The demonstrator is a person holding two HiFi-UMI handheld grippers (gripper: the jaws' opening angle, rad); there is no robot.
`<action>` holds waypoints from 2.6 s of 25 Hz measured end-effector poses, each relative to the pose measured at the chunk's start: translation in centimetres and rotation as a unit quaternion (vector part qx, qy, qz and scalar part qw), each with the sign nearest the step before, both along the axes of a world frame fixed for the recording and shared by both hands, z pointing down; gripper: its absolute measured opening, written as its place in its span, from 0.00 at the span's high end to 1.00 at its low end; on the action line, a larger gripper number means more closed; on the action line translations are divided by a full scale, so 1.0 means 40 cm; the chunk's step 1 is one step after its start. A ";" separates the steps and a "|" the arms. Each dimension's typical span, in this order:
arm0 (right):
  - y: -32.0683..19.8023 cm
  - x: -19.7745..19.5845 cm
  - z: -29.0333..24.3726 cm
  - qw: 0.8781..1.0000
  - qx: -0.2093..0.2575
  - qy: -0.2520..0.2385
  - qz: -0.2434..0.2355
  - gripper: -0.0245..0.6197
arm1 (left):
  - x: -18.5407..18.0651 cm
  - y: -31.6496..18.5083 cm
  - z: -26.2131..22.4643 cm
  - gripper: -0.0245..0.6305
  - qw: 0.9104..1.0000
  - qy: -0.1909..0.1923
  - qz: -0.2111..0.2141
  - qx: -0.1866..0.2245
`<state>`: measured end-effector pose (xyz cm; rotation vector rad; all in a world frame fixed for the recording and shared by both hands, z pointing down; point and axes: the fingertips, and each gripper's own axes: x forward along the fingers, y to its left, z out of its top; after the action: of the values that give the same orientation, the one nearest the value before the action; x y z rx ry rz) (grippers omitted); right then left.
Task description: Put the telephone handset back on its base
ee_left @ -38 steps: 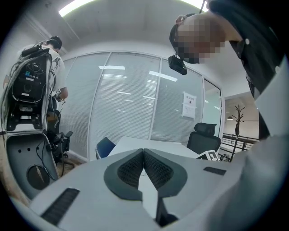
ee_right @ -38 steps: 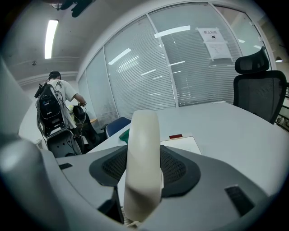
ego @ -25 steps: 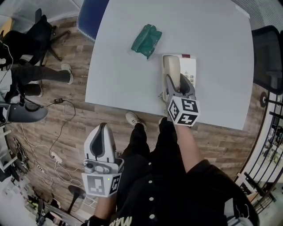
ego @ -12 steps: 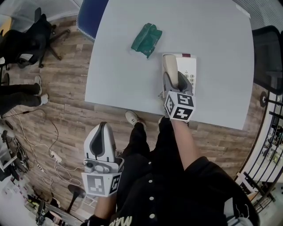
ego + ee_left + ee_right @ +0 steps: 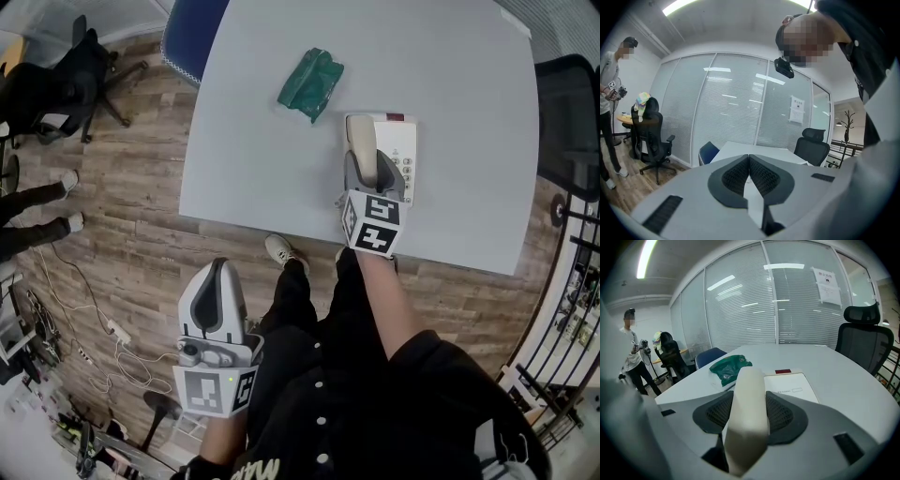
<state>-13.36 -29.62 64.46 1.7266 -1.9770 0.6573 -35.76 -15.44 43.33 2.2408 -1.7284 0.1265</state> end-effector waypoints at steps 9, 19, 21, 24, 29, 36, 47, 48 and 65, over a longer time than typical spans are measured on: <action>-0.003 -0.017 0.009 0.998 0.000 0.060 -0.016 0.60 | -0.007 0.002 -0.002 0.94 1.000 0.001 -0.005 0.000; -0.013 -0.027 0.016 0.999 -0.001 0.017 -0.042 0.53 | 0.001 -0.007 -0.013 0.94 1.000 0.007 -0.004 0.010; -0.012 -0.031 0.005 0.998 0.005 0.017 -0.058 0.52 | 0.012 -0.013 -0.016 0.94 1.000 0.009 -0.001 0.014; -0.007 -0.031 -0.014 0.997 0.011 0.025 -0.076 0.51 | 0.029 -0.022 -0.026 0.94 1.000 0.014 0.004 0.022; 0.020 -0.033 -0.051 0.994 0.020 0.037 -0.106 0.51 | 0.052 -0.035 -0.042 0.94 0.999 0.023 0.010 0.035; 0.070 -0.043 -0.185 0.981 0.084 0.023 -0.175 0.53 | 0.093 -0.057 -0.074 0.94 0.998 0.027 0.026 0.059; 0.121 0.007 -0.375 0.953 0.153 0.035 -0.260 0.88 | 0.140 -0.092 -0.142 0.94 0.994 0.024 0.050 0.099; 0.127 0.004 -0.390 0.949 0.160 0.034 -0.271 0.89 | 0.149 -0.095 -0.149 0.94 0.993 0.022 0.056 0.104; 0.153 0.144 -0.661 0.940 0.265 0.015 -0.215 0.90 | 0.256 -0.132 -0.219 0.94 0.980 -0.001 0.127 0.154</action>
<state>-7.62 -23.49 38.03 1.4567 -2.5543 -0.0638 -25.51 -20.73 34.57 2.6807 -1.5409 -0.0924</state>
